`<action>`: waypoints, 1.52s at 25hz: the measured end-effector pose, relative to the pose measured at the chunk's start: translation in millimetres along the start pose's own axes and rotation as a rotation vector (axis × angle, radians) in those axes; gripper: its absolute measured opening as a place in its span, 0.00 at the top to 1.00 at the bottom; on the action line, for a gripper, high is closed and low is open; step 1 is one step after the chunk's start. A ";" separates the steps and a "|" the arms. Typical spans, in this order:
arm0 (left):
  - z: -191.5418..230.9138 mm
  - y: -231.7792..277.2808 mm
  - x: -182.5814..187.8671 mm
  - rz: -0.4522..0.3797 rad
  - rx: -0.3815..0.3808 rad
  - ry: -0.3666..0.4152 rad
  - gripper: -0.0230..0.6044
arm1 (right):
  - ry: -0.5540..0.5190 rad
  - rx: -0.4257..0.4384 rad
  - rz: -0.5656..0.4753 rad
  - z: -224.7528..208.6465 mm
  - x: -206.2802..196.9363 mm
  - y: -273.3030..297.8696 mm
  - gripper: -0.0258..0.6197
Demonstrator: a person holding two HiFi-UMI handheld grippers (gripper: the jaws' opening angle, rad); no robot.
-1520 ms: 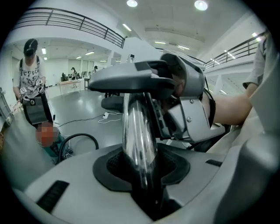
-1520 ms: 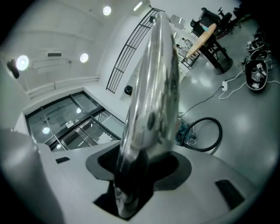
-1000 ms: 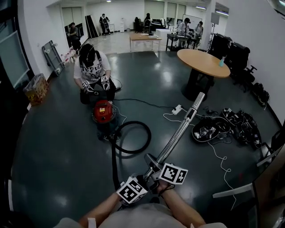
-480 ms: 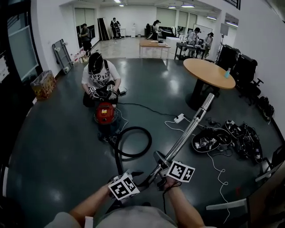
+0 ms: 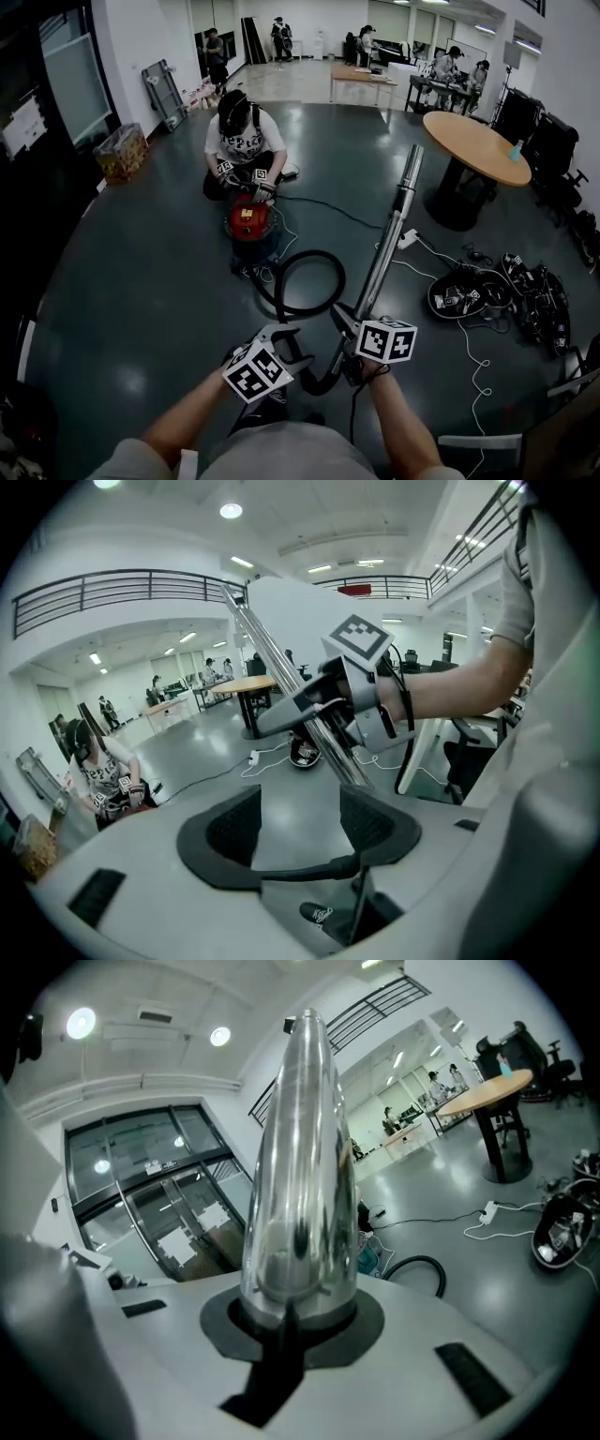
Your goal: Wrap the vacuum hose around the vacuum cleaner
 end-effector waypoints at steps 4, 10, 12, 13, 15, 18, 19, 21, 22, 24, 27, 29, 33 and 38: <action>29.2 -7.1 20.6 -0.067 0.038 0.018 0.54 | -0.067 0.002 0.092 2.5 -2.9 19.2 0.89; 86.4 -8.6 43.8 -0.120 0.096 0.089 0.54 | -0.180 -0.005 0.207 1.2 0.6 56.4 0.89; 109.5 -12.4 52.5 -0.138 0.114 0.099 0.54 | -0.226 -0.001 0.253 2.6 3.9 72.9 0.89; 121.1 -14.9 56.4 -0.149 0.121 0.099 0.54 | -0.249 0.000 0.278 3.5 4.7 81.0 0.89; 142.6 -20.6 63.6 -0.171 0.134 0.104 0.54 | -0.298 -0.001 0.328 4.8 4.6 96.0 0.89; 168.5 -33.3 78.4 -0.220 0.143 0.122 0.54 | -0.372 0.004 0.404 6.7 2.3 115.9 0.89; 174.8 -39.8 84.7 -0.247 0.137 0.122 0.54 | -0.394 0.010 0.432 8.0 -0.2 122.2 0.89; 184.5 -54.7 98.1 -0.298 0.125 0.140 0.54 | -0.434 0.020 0.489 12.1 -6.7 133.3 0.89; 189.3 -61.5 104.5 -0.312 0.131 0.172 0.54 | -0.452 0.024 0.513 14.5 -9.3 138.2 0.89; 199.8 -70.9 115.2 -0.320 0.155 0.261 0.54 | -0.485 0.027 0.554 18.7 -12.4 148.5 0.89; 211.7 -75.4 122.0 -0.323 0.133 0.343 0.54 | -0.533 0.035 0.610 22.5 -16.2 166.2 0.89; 220.2 -74.1 121.9 -0.313 0.119 0.391 0.54 | -0.567 0.047 0.651 24.7 -18.2 178.9 0.89; 238.5 -70.5 115.1 -0.250 0.096 0.489 0.54 | -0.641 0.093 0.750 31.6 -21.2 205.3 0.89; 254.3 -72.6 103.3 -0.146 0.107 0.557 0.54 | -0.782 0.164 0.866 34.9 -25.6 221.9 0.89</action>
Point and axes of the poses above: the fingertips, and each gripper's own axes: y forward along the fingers, z to its left, x out of its top, the point moved 2 cm from there along -y, backward along the fingers, and after that the axes turned 7 degrees about -y, right-handed, at the moved point
